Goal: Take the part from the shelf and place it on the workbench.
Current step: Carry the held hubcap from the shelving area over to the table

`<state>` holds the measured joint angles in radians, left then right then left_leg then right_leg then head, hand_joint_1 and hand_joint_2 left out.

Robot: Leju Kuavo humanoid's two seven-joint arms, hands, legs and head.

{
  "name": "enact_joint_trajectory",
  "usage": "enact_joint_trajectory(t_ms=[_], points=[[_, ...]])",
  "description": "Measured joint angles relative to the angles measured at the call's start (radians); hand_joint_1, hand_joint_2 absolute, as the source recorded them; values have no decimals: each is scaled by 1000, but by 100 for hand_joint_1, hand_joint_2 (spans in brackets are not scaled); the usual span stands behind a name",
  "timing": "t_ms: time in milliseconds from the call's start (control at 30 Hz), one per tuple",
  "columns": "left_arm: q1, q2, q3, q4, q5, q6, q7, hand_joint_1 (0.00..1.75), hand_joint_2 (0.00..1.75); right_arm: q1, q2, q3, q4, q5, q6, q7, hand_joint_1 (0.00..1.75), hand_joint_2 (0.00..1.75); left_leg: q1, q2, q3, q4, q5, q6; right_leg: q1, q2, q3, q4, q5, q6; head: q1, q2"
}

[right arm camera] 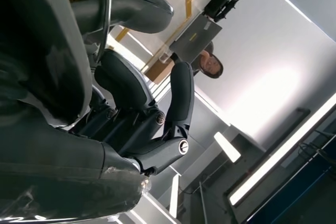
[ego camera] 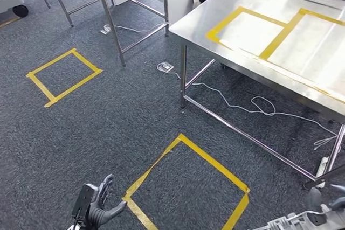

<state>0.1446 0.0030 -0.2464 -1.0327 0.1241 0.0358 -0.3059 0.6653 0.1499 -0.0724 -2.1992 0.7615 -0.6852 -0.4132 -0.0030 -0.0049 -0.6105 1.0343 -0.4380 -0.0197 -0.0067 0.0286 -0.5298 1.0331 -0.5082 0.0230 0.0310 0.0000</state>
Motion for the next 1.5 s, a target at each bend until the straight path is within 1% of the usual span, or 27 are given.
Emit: enact_joint_trajectory(t_ms=[100,167,267,300,333,367,433,500,533,600,667,733,800,833,867,900,933,967,1033,1100,1167,1233,1300,1333,1367,1433,1500], points=[[1,1,-4,0,-3,4,0,0,175,1,0,0,0,2,0,0,175,175,0,6,14,-22,-4,19,1,5,3,6,-7,18,2,0],[-2,2,-5,0,-6,7,0,0,175,0,0,0,-1,2,0,-1,175,175,1,14,31,-24,-8,34,1,-5,-11,52,-32,25,5,0],[-4,2,-8,0,-11,9,0,0,175,-2,1,-1,-1,1,0,-3,175,175,-1,28,47,-24,-22,45,2,-17,-119,229,-101,30,9,0],[-4,3,-10,0,-13,10,0,0,175,-2,1,-2,-1,-1,0,-5,175,175,-1,34,52,-24,-28,45,1,-18,-151,269,-108,31,10,0],[-4,3,-11,0,-15,10,0,0,175,-2,2,-4,-1,-3,0,-7,175,175,-1,40,59,-24,-35,45,1,-20,-168,275,-95,32,11,0],[-4,3,-11,0,-16,11,0,0,175,-2,3,-7,-1,-4,0,-11,175,175,-1,48,70,-24,-43,44,1,-24,-166,243,-61,31,11,0],[-4,3,-14,0,-19,11,1,0,175,-3,7,-11,-1,-7,0,-16,175,175,-2,63,94,-24,-61,38,4,-59,-127,120,26,27,11,0],[-4,4,-16,0,-21,11,1,0,175,-6,10,-14,-1,-8,0,-18,175,175,-7,80,109,-25,-77,27,12,-97,-101,39,54,15,11,0],[-4,5,-18,0,-22,11,1,0,175,-8,11,-15,-1,-9,0,-19,175,175,-9,90,114,-24,-81,21,16,-102,-103,31,49,8,10,0],[-5,6,-20,0,-22,12,2,0,175,-9,14,-17,-1,-15,0,-24,175,175,-9,96,121,-20,-86,10,14,-76,-96,25,54,-7,8,0],[-8,7,-21,0,-24,14,3,0,175,-10,20,-22,-3,-22,0,-31,175,175,-3,62,109,20,-98,0,9,-49,-82,20,54,-16,5,0],[-9,9,-22,0,-25,14,6,0,175,-14,26,-25,-5,-29,0,-39,175,175,1,24,47,125,-138,-8,5,-24,-72,18,50,-24,0,0],[-7,10,-23,0,-28,14,9,0,175,-16,31,-29,-6,-34,0,-45,175,175,2,14,-35,234,-180,-12,4,5,-65,18,42,-27,-3,0],[-6,11,-23,0,-30,14,10,0,175,-16,34,-31,-6,-37,0,-48,175,175,3,13,-62,253,-178,-13,3,19,-59,18,37,-27,-3,0],[-6,12,-23,0,-31,14,12,0,175,-16,37,-33,-6,-40,0,-51,175,175,3,11,-71,238,-154,-12,3,34,-52,18,32,-26,-3,0],[-6,12,-23,0,-31,14,13,0,175,-16,39,-35,-6,-42,0,-54,175,175,3,5,-63,192,-109,-10,1,48,-43,18,26,-24,-2,0],[-6,13,-23,0,-32,14,15,0,175,-16,41,-36,-6,-44,0,-56,175,175,4,-13,-47,130,-56,-9,-1,60,-38,18,20,-20,-3,0],[-6,14,-23,0,-32,14,17,0,175,-16,43,-37,-6,-45,0,-57,175,175,4,-33,-32,69,-28,-5,-2,73,-32,19,14,-15,-3,0],[-5,15,-23,1,-33,14,20,0,175,-17,46,-39,-6,-48,0,-59,175,175,4,-64,-12,-2,-16,5,-5,97,-27,20,7,-1,-4,0],[-6,16,-24,1,-35,14,22,0,175,-15,49,-40,-7,-49,0,-60,175,175,1,-54,1,-15,-20,22,-4,106,-22,22,8,13,-6,0],[-8,16,-24,1,-39,14,23,0,175,-15,51,-41,-8,-49,0,-62,175,175,1,-34,21,-23,-12,38,1,62,-29,46,-9,19,-1,0],[-8,17,-23,1,-44,13,27,0,175,-18,52,-41,-9,-50,0,-64,175,175,-1,-11,38,-25,-21,47,5,2,-78,136,-57,23,6,0],[-6,18,-23,1,-48,11,33,0,175,-19,52,-41,-9,-51,0,-65,175,175,-4,11,51,-25,-35,50,5,-17,-150,250,-97,28,9,0],[-5,18,-23,1,-50,10,36,0,175,-19,52,-41,-9,-51,0,-65,175,175,-4,22,59,-25,-43,49,5,-19,-172,275,-95,31,9,0],[-4,18,-23,1,-52,10,38,0,175,-18,52,-41,-9,-51,0,-64,175,175,-4,34,69,-25,-51,49,5,-21,-177,265,-73,33,10,0],[-4,18,-23,1,-55,8,39,0,175,-18,52,-41,-9,-51,0,-64,175,175,-4,56,96,-25,-71,46,8,-42,-138,156,9,30,10,0],[-5,18,-23,1,-58,7,40,0,175,-19,52,-41,-9,-51,0,-61,175,175,-6,76,117,-26,-88,38,18,-83,-100,57,40,16,10,0]])
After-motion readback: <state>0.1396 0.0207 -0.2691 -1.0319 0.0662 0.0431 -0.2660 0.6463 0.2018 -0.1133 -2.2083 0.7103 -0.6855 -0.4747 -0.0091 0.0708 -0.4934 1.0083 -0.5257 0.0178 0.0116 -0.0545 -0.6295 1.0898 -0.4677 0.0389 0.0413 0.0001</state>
